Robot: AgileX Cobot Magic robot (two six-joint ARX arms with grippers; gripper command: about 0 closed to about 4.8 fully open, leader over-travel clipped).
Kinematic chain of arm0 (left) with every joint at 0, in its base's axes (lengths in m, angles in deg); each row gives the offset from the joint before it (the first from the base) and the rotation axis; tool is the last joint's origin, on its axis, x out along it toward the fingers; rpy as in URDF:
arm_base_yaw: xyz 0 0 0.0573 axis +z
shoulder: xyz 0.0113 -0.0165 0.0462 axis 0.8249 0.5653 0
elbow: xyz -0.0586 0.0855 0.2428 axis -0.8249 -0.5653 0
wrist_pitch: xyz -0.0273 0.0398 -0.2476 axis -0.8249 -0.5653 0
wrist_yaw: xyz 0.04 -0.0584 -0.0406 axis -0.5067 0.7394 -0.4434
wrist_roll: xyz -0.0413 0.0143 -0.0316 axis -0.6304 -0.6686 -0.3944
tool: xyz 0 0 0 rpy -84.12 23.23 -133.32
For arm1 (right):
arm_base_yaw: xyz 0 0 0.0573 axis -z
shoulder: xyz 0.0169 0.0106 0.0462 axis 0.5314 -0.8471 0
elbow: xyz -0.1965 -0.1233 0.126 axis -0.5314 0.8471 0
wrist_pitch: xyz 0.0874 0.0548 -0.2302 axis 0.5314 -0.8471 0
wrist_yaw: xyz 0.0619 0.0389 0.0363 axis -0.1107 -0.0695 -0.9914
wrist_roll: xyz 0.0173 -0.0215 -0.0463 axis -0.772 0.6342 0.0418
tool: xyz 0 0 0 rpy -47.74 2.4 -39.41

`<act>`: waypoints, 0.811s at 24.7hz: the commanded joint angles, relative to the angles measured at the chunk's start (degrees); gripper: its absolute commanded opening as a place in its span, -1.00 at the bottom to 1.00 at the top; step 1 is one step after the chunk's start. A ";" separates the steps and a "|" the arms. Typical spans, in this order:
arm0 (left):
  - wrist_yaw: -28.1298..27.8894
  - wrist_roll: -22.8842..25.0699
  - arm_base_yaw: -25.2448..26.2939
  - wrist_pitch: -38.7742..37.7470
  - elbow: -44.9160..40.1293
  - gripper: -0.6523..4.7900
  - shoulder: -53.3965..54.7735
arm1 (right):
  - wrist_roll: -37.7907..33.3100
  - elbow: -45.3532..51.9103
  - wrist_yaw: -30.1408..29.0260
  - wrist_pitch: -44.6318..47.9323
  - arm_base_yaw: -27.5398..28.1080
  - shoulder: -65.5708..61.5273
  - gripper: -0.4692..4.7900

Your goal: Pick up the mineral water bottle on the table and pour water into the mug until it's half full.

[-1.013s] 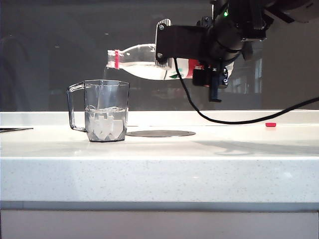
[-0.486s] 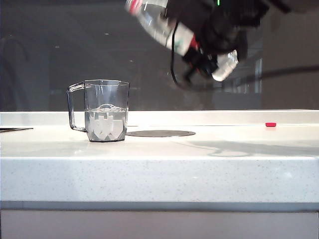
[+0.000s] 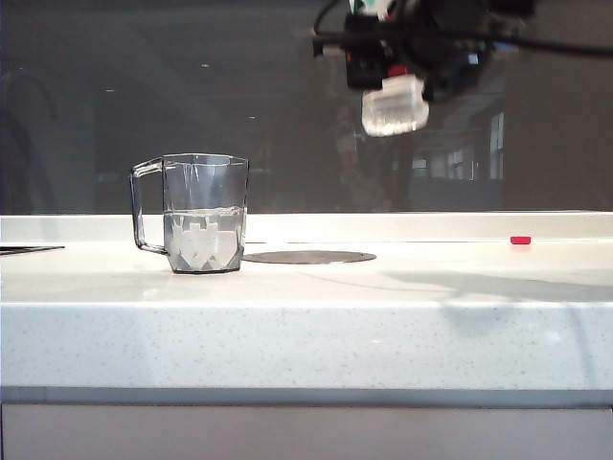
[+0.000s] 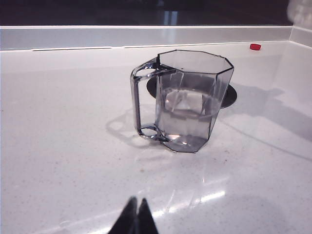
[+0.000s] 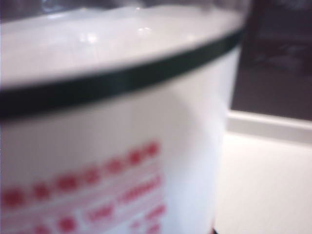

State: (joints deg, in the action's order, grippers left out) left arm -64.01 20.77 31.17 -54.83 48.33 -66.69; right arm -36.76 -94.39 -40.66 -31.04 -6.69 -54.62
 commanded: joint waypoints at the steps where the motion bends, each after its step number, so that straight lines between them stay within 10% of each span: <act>1: 0.13 0.09 0.09 0.52 0.13 -0.77 0.04 | -10.16 4.92 -1.03 6.47 2.93 0.39 0.12; 20: 0.15 0.11 0.09 0.55 0.13 -0.77 0.02 | -8.15 19.74 -9.90 25.44 14.99 -9.33 0.10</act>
State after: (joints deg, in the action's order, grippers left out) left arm -64.01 20.77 31.15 -54.83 48.33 -66.69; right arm -45.24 -74.30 -50.38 -8.51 8.26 -63.67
